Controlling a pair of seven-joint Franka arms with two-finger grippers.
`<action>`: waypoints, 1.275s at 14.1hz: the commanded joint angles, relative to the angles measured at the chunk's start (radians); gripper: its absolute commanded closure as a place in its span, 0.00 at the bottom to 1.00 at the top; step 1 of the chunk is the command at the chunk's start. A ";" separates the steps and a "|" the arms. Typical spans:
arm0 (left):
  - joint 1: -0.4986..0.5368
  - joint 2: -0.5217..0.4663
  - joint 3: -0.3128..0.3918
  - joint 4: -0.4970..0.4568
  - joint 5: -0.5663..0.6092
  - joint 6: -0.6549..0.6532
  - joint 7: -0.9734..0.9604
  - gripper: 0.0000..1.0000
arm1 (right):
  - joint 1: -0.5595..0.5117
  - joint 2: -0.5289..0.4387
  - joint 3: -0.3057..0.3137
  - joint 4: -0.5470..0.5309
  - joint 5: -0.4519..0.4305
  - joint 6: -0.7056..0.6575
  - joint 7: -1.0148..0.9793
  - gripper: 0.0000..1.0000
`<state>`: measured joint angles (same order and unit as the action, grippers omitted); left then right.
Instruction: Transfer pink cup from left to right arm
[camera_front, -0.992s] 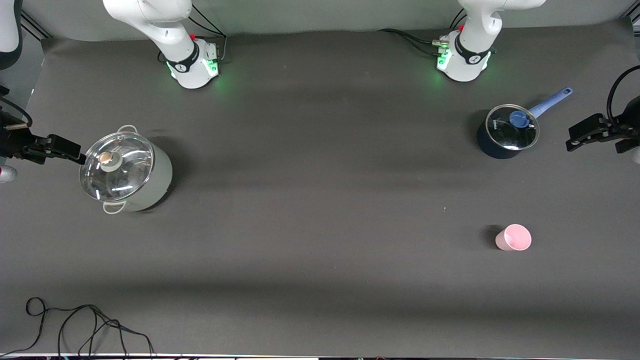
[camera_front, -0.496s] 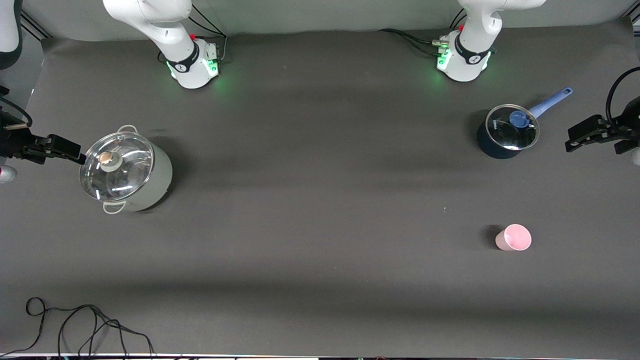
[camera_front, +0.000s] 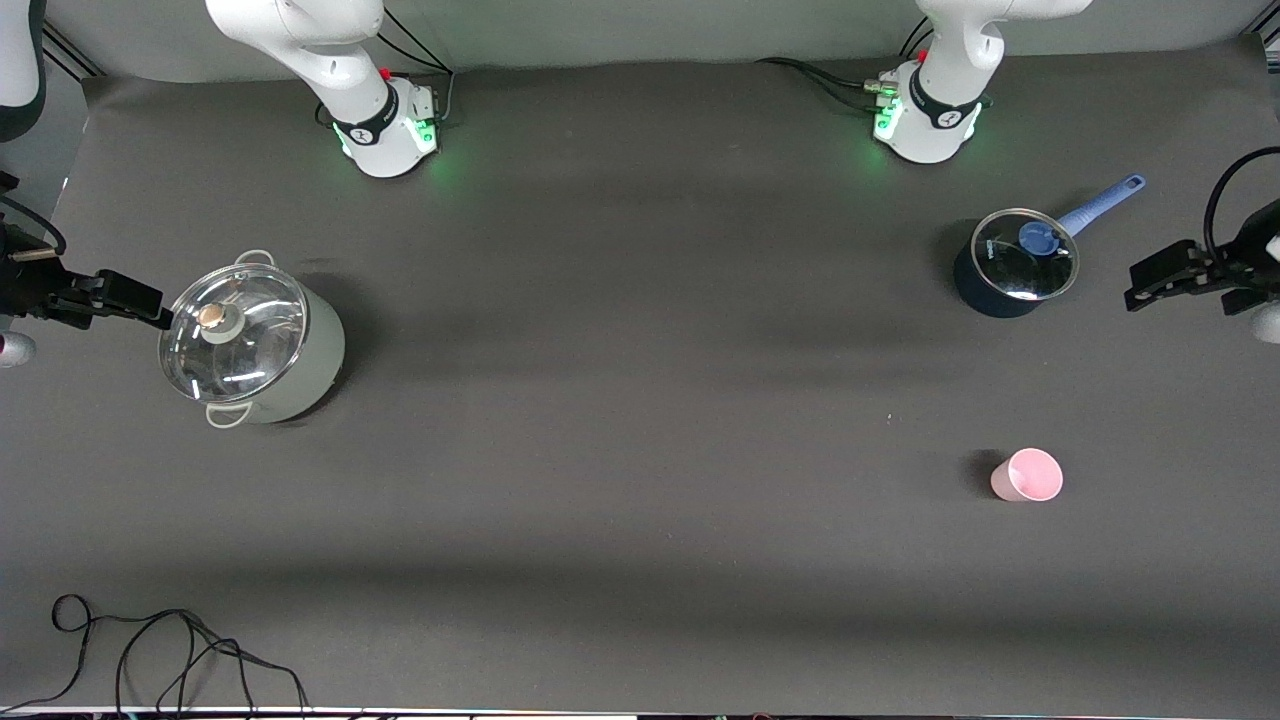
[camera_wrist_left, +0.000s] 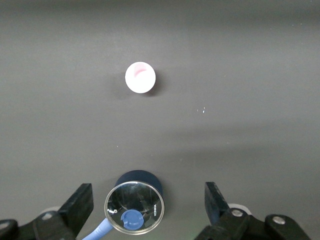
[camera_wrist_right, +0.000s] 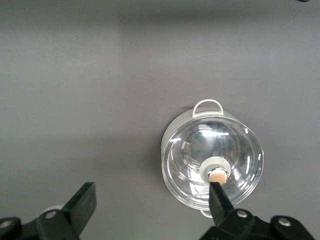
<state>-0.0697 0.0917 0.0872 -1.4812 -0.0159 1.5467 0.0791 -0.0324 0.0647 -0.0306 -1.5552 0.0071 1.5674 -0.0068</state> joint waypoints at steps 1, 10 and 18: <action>-0.005 0.032 0.002 0.022 -0.007 0.021 -0.015 0.01 | -0.003 0.003 0.005 0.015 -0.009 -0.009 -0.001 0.00; -0.004 0.242 0.000 0.015 -0.010 0.151 -0.015 0.01 | -0.003 0.001 0.005 0.014 -0.009 -0.010 0.047 0.00; -0.001 0.439 -0.003 0.009 -0.018 0.343 -0.015 0.01 | -0.003 0.001 0.005 0.015 -0.009 -0.010 0.047 0.00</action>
<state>-0.0703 0.4958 0.0863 -1.4841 -0.0204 1.8555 0.0789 -0.0324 0.0647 -0.0306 -1.5552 0.0071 1.5674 0.0266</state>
